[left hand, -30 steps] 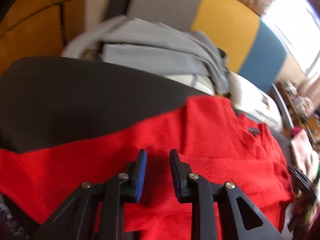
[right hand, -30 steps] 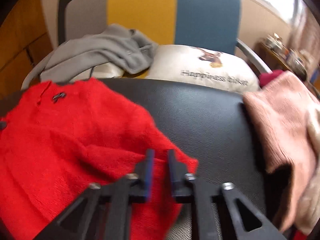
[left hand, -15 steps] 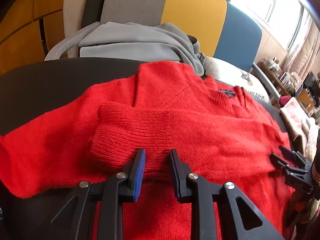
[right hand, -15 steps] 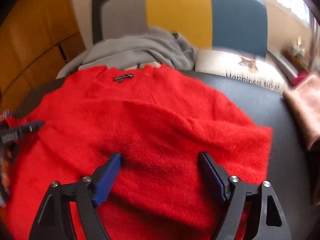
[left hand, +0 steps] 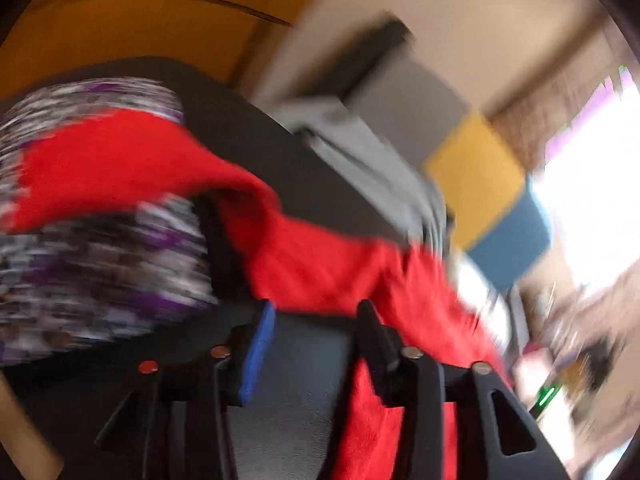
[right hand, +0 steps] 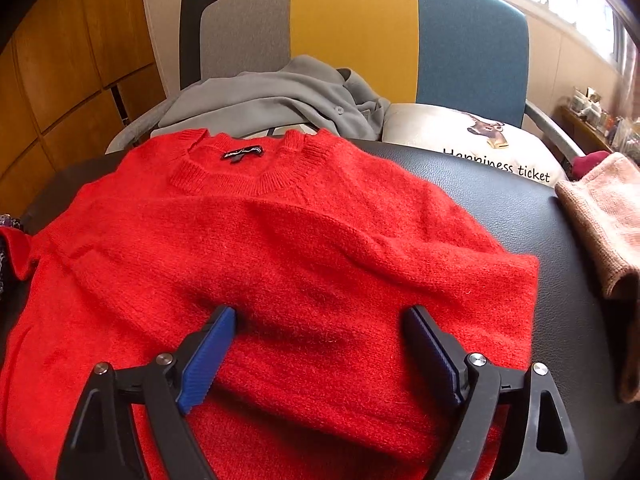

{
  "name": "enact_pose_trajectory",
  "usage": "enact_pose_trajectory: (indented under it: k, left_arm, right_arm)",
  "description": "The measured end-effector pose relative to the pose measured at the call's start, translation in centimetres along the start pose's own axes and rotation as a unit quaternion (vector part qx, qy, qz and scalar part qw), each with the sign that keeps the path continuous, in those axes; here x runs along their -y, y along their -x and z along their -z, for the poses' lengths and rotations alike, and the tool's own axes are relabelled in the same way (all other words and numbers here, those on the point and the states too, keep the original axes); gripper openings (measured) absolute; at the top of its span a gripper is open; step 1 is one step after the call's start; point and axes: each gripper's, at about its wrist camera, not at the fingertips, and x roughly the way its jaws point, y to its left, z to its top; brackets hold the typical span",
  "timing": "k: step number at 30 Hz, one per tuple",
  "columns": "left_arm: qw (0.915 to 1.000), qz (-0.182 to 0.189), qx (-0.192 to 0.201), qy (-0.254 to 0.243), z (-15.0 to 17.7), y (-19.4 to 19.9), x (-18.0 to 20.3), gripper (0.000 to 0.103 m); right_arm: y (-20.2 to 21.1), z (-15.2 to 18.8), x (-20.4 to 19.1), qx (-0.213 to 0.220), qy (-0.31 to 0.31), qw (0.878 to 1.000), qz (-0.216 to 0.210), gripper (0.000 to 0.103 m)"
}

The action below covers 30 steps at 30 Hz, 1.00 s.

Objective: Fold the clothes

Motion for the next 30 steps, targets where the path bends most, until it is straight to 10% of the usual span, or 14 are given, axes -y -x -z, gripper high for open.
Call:
enact_pose_trajectory:
  k: [10,23,26,30]
  left_arm:
    - [0.9647,0.053,0.024,0.257,-3.2,4.9,-13.1,0.054]
    - [0.9304,0.034,0.041,0.363,-4.2,1.4,-15.7,0.040]
    - [0.9377,0.006,0.055,0.343,-4.7,1.6,-15.0,0.006]
    - [0.9539,-0.029,0.088,0.285,-5.8,3.0,-12.0,0.007]
  right_arm:
    - [-0.1,0.0,0.1,0.001,0.002,1.000,0.000,0.090]
    - [-0.2,0.0,0.2,0.001,0.003,1.000,-0.001,0.092]
    - [-0.2,0.0,0.1,0.000,0.003,1.000,-0.002,0.093]
    - [-0.2,0.0,0.1,0.000,0.003,1.000,-0.003,0.094]
